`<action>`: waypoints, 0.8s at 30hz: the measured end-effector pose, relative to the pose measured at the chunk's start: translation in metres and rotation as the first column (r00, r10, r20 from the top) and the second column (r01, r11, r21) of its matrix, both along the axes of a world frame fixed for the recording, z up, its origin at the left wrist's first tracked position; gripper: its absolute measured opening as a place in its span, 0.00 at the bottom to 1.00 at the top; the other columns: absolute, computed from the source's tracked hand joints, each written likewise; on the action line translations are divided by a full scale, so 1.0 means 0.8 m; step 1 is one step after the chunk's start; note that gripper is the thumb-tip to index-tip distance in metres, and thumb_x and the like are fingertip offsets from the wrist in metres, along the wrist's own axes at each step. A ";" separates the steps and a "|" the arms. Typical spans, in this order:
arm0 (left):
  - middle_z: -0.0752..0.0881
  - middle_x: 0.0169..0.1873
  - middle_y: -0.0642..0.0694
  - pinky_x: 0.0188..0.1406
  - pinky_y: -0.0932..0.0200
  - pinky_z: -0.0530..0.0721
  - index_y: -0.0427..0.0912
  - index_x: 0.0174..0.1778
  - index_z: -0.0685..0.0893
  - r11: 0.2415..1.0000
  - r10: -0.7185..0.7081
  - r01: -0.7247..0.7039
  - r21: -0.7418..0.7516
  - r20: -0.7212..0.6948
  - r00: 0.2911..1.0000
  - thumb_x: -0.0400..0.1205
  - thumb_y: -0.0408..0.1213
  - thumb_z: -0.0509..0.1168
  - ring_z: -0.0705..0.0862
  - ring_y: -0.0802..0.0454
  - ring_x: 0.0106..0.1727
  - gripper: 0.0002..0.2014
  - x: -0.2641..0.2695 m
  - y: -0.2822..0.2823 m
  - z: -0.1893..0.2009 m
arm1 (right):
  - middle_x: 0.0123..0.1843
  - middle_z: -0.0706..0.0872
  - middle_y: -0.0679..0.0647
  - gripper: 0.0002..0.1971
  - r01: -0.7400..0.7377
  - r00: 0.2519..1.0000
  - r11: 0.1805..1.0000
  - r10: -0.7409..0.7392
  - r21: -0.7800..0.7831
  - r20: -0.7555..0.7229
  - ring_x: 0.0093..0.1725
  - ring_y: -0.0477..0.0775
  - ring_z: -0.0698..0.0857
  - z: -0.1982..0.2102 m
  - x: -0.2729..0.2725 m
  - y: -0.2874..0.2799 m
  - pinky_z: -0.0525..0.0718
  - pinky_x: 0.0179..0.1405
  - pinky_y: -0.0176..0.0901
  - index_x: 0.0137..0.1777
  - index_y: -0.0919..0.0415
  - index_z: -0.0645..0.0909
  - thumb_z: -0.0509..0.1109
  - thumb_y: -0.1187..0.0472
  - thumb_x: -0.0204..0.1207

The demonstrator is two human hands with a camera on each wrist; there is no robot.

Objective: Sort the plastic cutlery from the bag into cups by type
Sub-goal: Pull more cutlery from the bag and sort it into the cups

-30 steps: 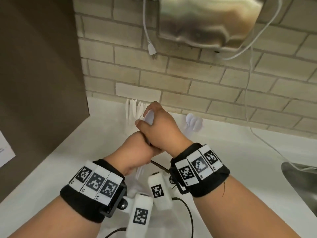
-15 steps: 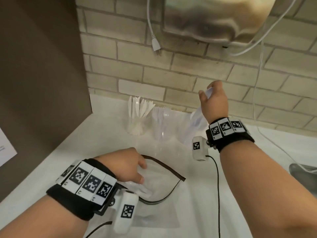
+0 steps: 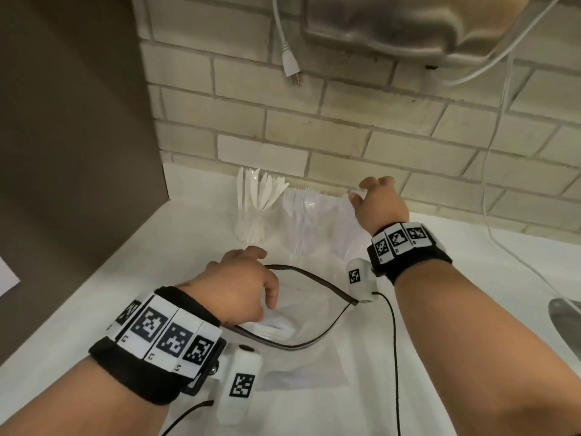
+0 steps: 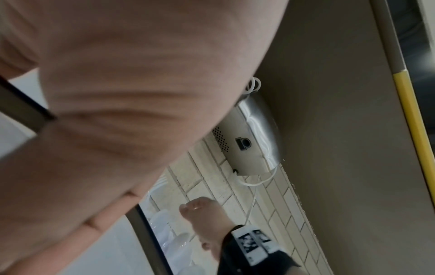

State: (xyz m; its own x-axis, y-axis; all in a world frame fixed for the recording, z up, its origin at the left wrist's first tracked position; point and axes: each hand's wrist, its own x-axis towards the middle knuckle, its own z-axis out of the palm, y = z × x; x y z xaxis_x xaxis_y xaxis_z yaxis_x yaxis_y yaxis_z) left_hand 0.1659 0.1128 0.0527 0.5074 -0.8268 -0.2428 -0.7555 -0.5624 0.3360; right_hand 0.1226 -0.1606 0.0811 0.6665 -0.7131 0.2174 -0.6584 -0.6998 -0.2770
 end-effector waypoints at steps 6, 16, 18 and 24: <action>0.61 0.78 0.51 0.66 0.53 0.79 0.62 0.53 0.87 0.997 0.017 -0.014 0.081 -0.038 0.999 0.72 0.44 0.74 0.75 0.48 0.67 0.15 -0.005 0.015 -0.005 | 0.41 0.86 0.46 0.07 -0.523 0.852 0.844 0.523 0.118 0.038 0.41 0.47 0.84 0.044 -0.046 0.123 0.78 0.43 0.36 0.47 0.60 0.88 0.67 0.63 0.76; 0.46 0.78 0.43 0.62 0.54 0.83 0.64 0.82 0.46 0.975 0.025 -0.036 0.220 0.050 0.998 0.63 0.46 0.81 0.80 0.42 0.65 0.59 -0.014 0.037 -0.025 | 0.60 0.84 0.62 0.24 -0.509 0.502 0.776 0.619 0.372 -0.604 0.59 0.61 0.83 -0.063 -0.066 0.210 0.81 0.55 0.46 0.66 0.68 0.77 0.66 0.48 0.79; 0.41 0.79 0.43 0.62 0.54 0.83 0.66 0.81 0.41 0.975 0.012 -0.020 0.222 0.037 0.999 0.61 0.47 0.82 0.79 0.42 0.67 0.63 -0.016 0.041 -0.030 | 0.61 0.83 0.61 0.30 -0.480 0.519 0.791 0.606 0.381 -0.603 0.59 0.60 0.82 -0.069 -0.065 0.219 0.78 0.49 0.43 0.66 0.69 0.76 0.68 0.42 0.77; 0.31 0.80 0.45 0.63 0.53 0.82 0.69 0.79 0.32 0.977 0.036 -0.040 0.208 0.024 0.999 0.59 0.48 0.83 0.78 0.42 0.69 0.69 -0.018 0.051 -0.041 | 0.63 0.83 0.58 0.34 -0.420 0.533 0.792 0.610 0.442 -0.586 0.61 0.58 0.83 -0.075 -0.055 0.239 0.82 0.62 0.50 0.70 0.64 0.76 0.76 0.43 0.70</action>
State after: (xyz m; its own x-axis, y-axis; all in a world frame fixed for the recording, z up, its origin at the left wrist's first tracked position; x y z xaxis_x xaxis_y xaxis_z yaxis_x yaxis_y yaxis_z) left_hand 0.1514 0.1540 0.0202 0.5440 -0.7392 -0.3970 -0.7375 -0.6469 0.1939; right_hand 0.0788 0.0308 0.0212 0.8147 -0.1559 -0.5585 -0.2603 -0.9590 -0.1119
